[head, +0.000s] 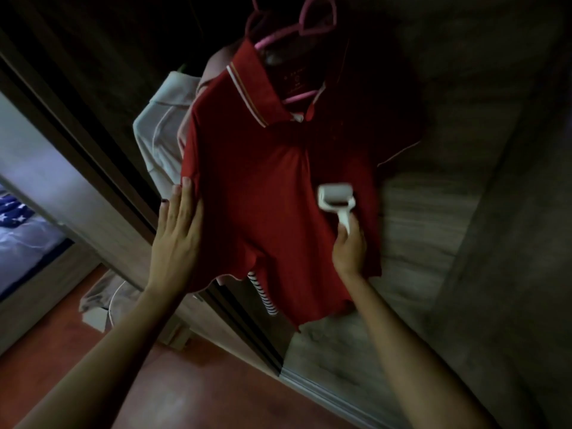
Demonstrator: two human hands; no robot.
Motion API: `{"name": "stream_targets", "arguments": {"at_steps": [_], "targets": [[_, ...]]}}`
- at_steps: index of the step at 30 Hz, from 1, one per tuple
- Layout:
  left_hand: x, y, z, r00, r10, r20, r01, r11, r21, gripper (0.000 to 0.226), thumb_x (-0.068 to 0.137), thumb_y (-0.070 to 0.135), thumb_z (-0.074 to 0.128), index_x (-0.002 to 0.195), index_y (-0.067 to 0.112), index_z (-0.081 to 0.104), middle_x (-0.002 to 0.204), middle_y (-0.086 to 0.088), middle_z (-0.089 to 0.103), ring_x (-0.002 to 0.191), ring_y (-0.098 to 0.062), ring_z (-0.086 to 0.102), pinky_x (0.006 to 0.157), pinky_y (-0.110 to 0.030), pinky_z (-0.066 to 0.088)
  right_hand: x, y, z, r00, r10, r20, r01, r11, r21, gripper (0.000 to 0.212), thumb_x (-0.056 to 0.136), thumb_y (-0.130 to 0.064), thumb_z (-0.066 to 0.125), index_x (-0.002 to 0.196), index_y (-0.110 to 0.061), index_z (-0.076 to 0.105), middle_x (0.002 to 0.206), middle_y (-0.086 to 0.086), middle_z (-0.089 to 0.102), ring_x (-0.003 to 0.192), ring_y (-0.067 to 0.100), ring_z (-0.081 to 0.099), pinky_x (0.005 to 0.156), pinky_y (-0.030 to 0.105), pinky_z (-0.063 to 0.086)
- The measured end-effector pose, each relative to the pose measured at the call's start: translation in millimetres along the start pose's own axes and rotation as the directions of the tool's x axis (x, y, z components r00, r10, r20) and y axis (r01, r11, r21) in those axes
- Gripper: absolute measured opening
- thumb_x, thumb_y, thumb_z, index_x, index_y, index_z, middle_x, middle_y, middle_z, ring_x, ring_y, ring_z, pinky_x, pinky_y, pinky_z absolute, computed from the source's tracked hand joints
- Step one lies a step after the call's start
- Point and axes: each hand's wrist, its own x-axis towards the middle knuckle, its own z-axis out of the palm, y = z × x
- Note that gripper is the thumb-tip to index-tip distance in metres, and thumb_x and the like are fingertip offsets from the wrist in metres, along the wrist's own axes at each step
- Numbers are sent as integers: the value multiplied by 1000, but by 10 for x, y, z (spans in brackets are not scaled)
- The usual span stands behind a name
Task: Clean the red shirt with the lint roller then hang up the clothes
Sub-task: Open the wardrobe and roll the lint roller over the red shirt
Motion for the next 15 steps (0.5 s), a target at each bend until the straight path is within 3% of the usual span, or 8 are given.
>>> {"name": "stream_targets", "arguments": {"at_steps": [3, 8, 13, 15], "targets": [[-23, 81, -14, 998, -29, 52, 28, 999, 22, 151, 33, 49, 91, 150, 1, 8, 157, -11, -20, 147, -28, -13, 120, -39, -12, -405, 379, -48, 992, 101, 76, -97, 994, -54, 39, 98, -11, 49, 137, -7, 50, 129, 18, 60, 121, 33, 55, 96, 28, 36], [-37, 196, 68, 999, -10, 48, 12, 999, -41, 147, 37, 52, 90, 149, 0, 11, 158, -14, -16, 147, -32, -9, 120, -42, -8, -669, 352, -259, 995, 88, 49, -85, 995, -53, 39, 98, -12, 48, 137, -13, 50, 127, 11, 62, 117, 28, 57, 96, 37, 46], [-47, 318, 175, 997, 33, -68, -44, 983, -176, 126, 52, 30, 89, 148, -1, 14, 159, -11, -16, 147, -32, -6, 120, -44, -3, -740, -25, -541, 1000, 7, 9, -7, 999, -50, 40, 100, -18, 46, 139, -17, 47, 128, 3, 60, 116, 18, 57, 92, 25, 41], [-56, 371, 196, 993, 51, -108, -75, 969, -234, 126, 53, 34, 88, 148, -1, 14, 159, -14, -11, 147, -35, -3, 120, -50, 4, -802, -168, -646, 999, -16, -27, 15, 999, -43, 39, 100, -19, 46, 139, -18, 47, 129, 1, 60, 117, 14, 56, 94, 26, 43]]}}
